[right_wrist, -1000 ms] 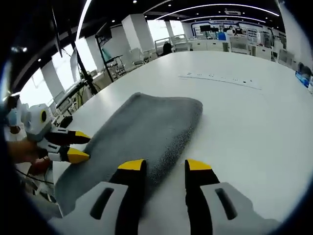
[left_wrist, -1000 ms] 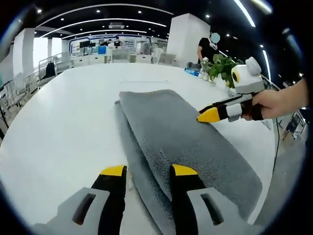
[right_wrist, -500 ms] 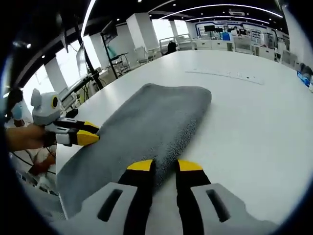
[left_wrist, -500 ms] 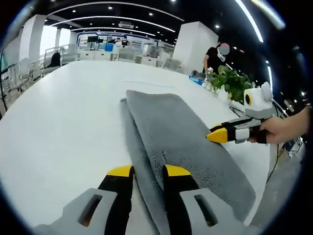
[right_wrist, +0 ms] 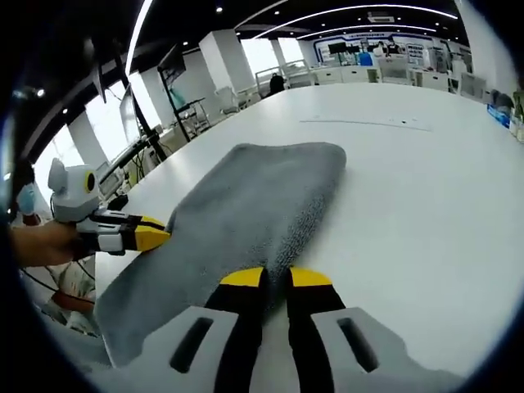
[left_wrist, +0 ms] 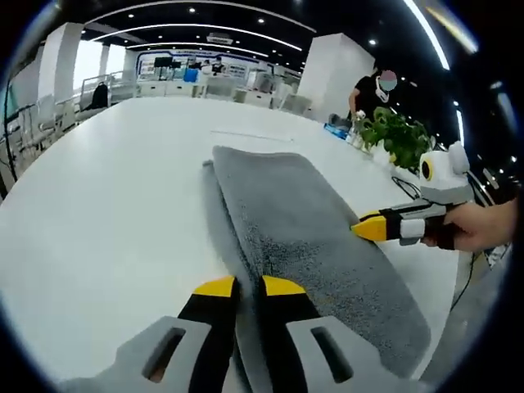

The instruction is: Fold the towel on the table until its edges align and the towel forms a compact rectangular stack.

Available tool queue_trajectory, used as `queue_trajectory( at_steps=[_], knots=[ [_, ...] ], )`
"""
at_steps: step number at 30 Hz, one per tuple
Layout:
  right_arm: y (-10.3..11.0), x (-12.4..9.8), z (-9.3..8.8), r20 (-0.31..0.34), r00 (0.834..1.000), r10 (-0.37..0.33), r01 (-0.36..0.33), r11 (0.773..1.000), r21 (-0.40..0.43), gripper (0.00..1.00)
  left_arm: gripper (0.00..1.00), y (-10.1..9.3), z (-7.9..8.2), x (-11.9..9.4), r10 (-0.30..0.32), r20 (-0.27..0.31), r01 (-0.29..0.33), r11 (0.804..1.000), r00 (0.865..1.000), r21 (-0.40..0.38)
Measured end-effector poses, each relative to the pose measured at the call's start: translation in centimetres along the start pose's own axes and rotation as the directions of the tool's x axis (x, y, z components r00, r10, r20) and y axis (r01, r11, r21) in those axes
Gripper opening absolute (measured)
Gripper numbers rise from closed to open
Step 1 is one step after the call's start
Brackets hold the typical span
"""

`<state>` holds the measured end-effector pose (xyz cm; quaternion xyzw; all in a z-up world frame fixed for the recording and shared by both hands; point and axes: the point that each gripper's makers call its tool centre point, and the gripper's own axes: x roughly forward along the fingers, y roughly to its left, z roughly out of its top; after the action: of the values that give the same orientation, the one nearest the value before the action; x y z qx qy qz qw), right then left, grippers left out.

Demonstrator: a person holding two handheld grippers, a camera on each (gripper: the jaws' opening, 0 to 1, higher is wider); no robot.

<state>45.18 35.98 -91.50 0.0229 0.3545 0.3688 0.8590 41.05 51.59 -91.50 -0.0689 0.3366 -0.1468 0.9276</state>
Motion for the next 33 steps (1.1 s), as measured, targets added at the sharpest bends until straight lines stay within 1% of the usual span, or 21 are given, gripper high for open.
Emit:
queue_trajectory(
  at_steps=[2,4,6,9,11,14,16,17,20,23,27,29,32,33],
  knots=[
    [-0.5,-0.4,-0.2,0.000,1.000,-0.003,0.003,1.000,0.010,0.08,0.10,-0.4,0.0,0.4,-0.024,-0.006,0.024,1.000,1.000,-0.004],
    [-1.1,-0.9,-0.5,0.002,1.000,-0.015,0.015,1.000,0.009,0.08,0.10,-1.2,0.0,0.7,-0.043,-0.017,0.043,0.999,0.999,0.001],
    [-1.8,-1.4,-0.7,0.004,1.000,-0.026,0.026,1.000,0.009,0.08,0.10,-2.1,0.0,1.1,-0.058,-0.028,0.059,0.998,0.998,0.021],
    [-3.1,-2.8,-1.2,0.013,0.999,-0.049,0.049,0.999,0.019,0.09,0.10,-3.7,0.0,1.6,-0.081,-0.038,0.083,0.995,0.996,0.046],
    [-3.8,-3.7,-1.5,0.019,0.997,-0.071,0.071,0.997,0.014,0.09,0.10,-5.2,-0.1,1.9,-0.100,-0.046,0.103,0.992,0.994,0.075],
    [-4.9,-4.9,-2.0,0.025,0.995,-0.095,0.095,0.995,0.017,0.09,0.10,-7.6,-0.2,2.5,-0.126,-0.052,0.133,0.978,0.991,0.161],
    [-5.8,-5.9,-2.3,0.028,0.993,-0.113,0.112,0.993,0.027,0.09,0.10,-8.3,-0.2,2.7,-0.135,-0.058,0.144,0.974,0.989,0.177],
    [-6.1,-6.2,-2.5,0.029,0.992,-0.120,0.119,0.992,0.029,0.09,0.10,-9.2,-0.2,2.8,-0.146,-0.069,0.157,0.969,0.987,0.192],
    [-7.7,-7.7,-2.9,0.032,0.986,-0.165,0.163,0.986,0.043,0.09,0.10,-11.3,-0.4,3.2,-0.183,-0.102,0.200,0.960,0.978,0.197],
    [-8.7,-8.7,-3.3,0.032,0.982,-0.188,0.185,0.980,0.069,0.08,0.10,-12.7,-0.5,3.5,-0.200,-0.097,0.216,0.955,0.975,0.203],
    [-9.0,-9.7,-3.8,0.029,0.979,-0.204,0.201,0.977,0.068,0.08,0.10,-13.6,-0.4,3.9,-0.217,-0.098,0.233,0.952,0.971,0.197],
    [-9.2,-10.0,-4.0,0.030,0.977,-0.212,0.210,0.975,0.072,0.09,0.10,-13.9,-0.6,3.8,-0.230,-0.108,0.246,0.953,0.967,0.175],
    [-9.2,-10.2,-4.0,0.033,0.975,-0.221,0.219,0.973,0.072,0.09,0.11,-14.1,-0.7,3.6,-0.242,-0.115,0.259,0.950,0.963,0.172],
    [-9.2,-10.2,-4.0,0.029,0.974,-0.223,0.222,0.974,0.056,0.09,0.11,-14.1,-0.7,3.6,-0.244,-0.115,0.262,0.949,0.963,0.178]
  ],
)
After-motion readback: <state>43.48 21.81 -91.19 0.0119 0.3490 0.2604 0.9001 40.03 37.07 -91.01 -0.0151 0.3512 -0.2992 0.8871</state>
